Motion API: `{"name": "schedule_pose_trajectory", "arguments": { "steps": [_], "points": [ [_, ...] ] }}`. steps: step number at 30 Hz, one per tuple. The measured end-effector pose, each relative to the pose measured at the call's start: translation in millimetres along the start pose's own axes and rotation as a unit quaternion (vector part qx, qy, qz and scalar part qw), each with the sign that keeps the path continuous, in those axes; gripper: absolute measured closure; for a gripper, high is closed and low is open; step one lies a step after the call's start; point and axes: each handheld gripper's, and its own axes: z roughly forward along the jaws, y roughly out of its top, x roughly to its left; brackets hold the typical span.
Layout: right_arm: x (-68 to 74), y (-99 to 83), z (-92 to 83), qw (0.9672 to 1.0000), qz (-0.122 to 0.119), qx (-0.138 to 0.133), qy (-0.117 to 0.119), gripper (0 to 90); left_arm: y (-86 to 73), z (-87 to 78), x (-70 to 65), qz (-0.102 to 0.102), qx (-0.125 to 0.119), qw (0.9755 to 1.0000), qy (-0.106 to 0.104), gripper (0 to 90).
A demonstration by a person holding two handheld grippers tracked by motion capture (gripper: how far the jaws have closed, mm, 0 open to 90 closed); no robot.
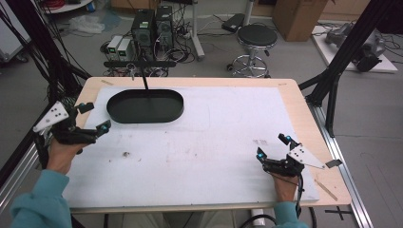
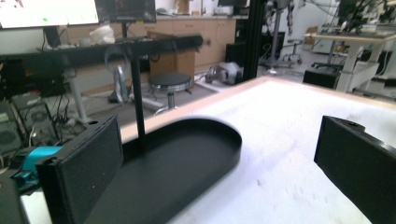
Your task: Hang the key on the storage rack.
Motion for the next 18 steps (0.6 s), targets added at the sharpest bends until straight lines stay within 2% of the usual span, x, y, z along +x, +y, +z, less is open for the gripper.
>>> {"name": "schedule_pose_trajectory", "arguments": {
  "steps": [2, 4, 6, 12, 16, 18],
  "points": [
    [0.6, 0.0, -0.1, 1.0, 0.003, 0.001, 0.001, 0.8, -8.5, -2.4, -4.7, -0.007, 0.0, 1.0, -0.001, 1.7],
    [0.1, -0.1, -0.1, 1.0, 0.0, -0.003, -0.001, 0.8, -21.3, -7.1, -13.6, -0.007, -0.013, 0.9999, 0.005, 1.7],
    [0.3, -0.3, -0.6, 1.0, 0.003, -0.005, -0.001, 0.8, -28.9, -9.1, -19.3, -0.007, -0.014, 0.9999, 0.005, 1.7],
    [0.2, -0.5, -1.2, 1.0, 0.006, -0.006, 0.0, 0.8, -56.0, -17.4, -37.0, -0.008, -0.051, 0.9986, 0.01, 1.7],
    [-0.2, -0.5, -1.1, 1.0, 0.004, -0.007, 0.0, 0.8, -70.3, -21.8, -43.3, -0.014, -0.058, 0.9981, 0.014, 1.7],
    [0.1, -0.5, -1.3, 1.0, 0.005, -0.006, 0.0, 0.8, -76.1, -24.0, -45.1, -0.012, -0.051, 0.9984, 0.023, 1.7]
  ]
}}
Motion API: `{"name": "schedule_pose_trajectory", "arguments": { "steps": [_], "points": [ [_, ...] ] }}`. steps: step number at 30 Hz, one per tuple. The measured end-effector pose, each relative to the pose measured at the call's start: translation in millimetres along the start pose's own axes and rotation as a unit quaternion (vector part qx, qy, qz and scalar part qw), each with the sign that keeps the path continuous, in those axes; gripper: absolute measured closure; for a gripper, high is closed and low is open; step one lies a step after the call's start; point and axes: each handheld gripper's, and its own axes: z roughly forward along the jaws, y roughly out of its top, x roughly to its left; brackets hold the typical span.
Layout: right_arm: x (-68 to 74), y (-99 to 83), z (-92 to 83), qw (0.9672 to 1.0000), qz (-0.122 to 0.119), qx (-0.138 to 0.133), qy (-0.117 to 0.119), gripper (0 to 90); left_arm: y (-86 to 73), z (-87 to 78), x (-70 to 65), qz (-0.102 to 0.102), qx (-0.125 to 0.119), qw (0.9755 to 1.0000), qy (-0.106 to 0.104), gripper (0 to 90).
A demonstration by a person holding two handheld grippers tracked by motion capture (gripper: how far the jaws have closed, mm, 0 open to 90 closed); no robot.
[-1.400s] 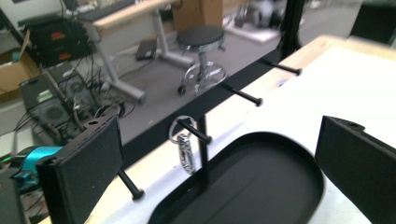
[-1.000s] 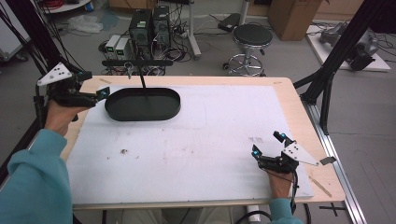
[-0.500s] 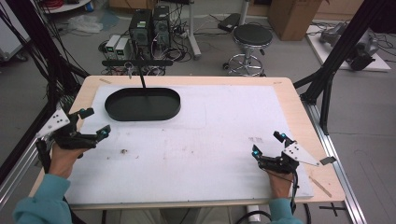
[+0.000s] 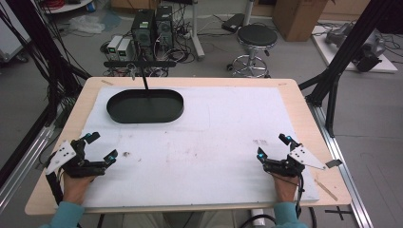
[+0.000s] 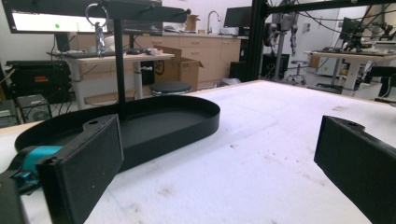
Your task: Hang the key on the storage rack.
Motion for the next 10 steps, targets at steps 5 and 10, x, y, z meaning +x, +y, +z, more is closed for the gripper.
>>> {"name": "schedule_pose_trajectory", "arguments": {
  "steps": [5, 10],
  "points": [
    [-0.7, -0.3, -0.3, 1.0, 0.001, -0.005, -0.001, 0.8, -7.9, -4.2, -4.8, 0.013, -0.009, 0.9998, 0.01, 1.7],
    [-0.7, -0.2, -0.3, 1.0, 0.0, -0.004, -0.001, 0.8, -8.3, -4.7, -5.2, 0.014, -0.012, 0.9998, 0.012, 1.7]
  ]
}}
